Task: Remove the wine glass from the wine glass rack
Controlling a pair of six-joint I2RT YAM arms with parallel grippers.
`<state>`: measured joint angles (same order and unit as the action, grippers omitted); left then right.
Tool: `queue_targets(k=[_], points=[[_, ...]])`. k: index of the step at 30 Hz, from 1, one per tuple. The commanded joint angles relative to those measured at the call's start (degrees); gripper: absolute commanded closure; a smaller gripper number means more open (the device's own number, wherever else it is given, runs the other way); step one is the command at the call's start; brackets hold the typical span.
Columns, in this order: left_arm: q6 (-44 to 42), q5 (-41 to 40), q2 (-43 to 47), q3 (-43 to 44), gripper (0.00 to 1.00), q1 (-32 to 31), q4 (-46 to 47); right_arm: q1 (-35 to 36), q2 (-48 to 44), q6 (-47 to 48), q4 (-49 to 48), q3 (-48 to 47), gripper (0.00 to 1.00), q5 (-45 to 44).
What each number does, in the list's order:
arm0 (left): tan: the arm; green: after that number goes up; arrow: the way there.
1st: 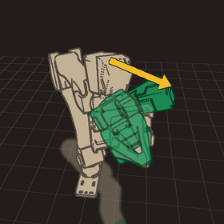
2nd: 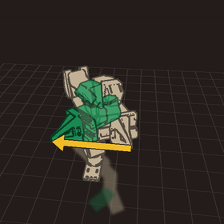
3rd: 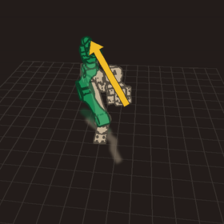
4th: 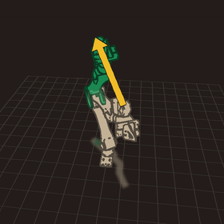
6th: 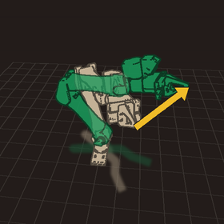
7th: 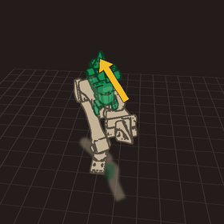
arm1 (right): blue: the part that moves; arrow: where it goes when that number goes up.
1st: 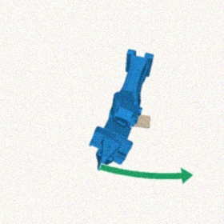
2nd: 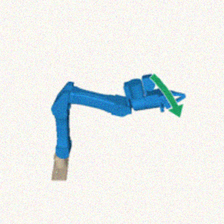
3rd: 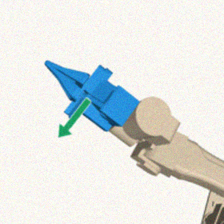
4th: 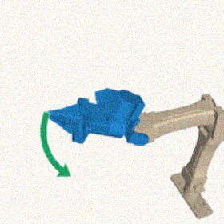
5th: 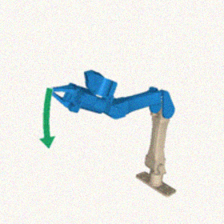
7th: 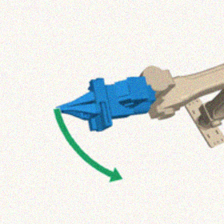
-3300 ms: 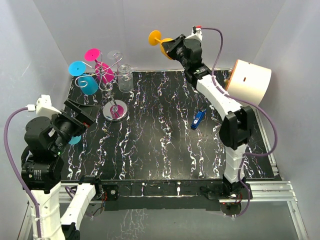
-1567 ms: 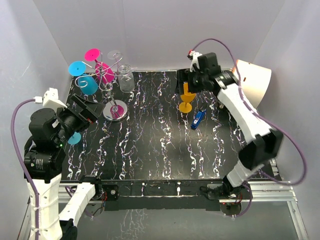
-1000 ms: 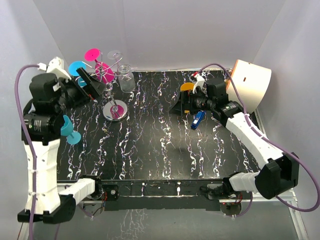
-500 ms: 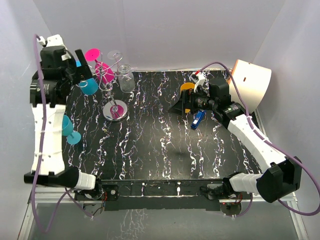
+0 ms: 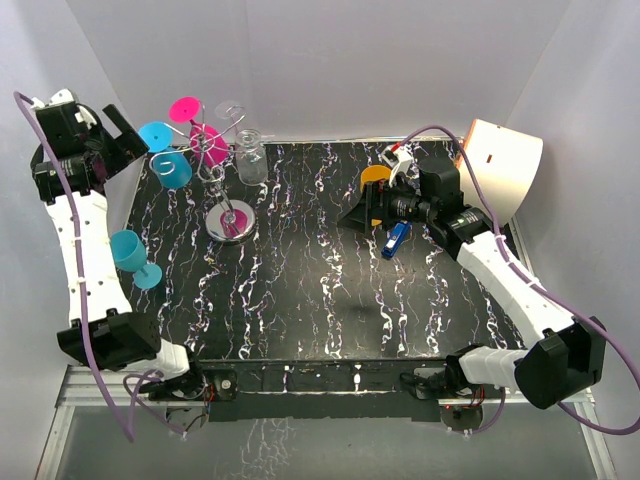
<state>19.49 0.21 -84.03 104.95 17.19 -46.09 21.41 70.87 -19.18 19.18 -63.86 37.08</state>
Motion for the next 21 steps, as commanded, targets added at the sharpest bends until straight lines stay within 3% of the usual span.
queue_targets(k=[1, 6, 9, 12, 21], points=[[2.8, 11.4, 3.8, 1.4, 0.01, 1.4, 4.0, 0.1, -2.0, 0.7, -2.9, -0.1, 0.02, 0.4], [6.9, 19.9, 4.3, -1.3, 0.01, 4.0, 8.8, 0.2, -1.7, 0.5, -3.2, 0.0, 0.02, 1.0], [13.1, 28.6, 2.7, -2.9, 0.05, 8.2, 12.5, 0.1, -2.1, 0.5, -3.3, 0.2, 0.02, 0.7], [22.5, 37.5, 2.6, -8.5, 0.12, 12.0, 21.8, 0.1, -2.5, 0.5, -3.3, 0.4, 0.02, 0.4], [34.3, 44.7, 1.5, -18.8, 0.19, 13.2, 34.0, 0.1, -3.0, -0.2, -3.9, -0.1, 0.02, 0.4]])
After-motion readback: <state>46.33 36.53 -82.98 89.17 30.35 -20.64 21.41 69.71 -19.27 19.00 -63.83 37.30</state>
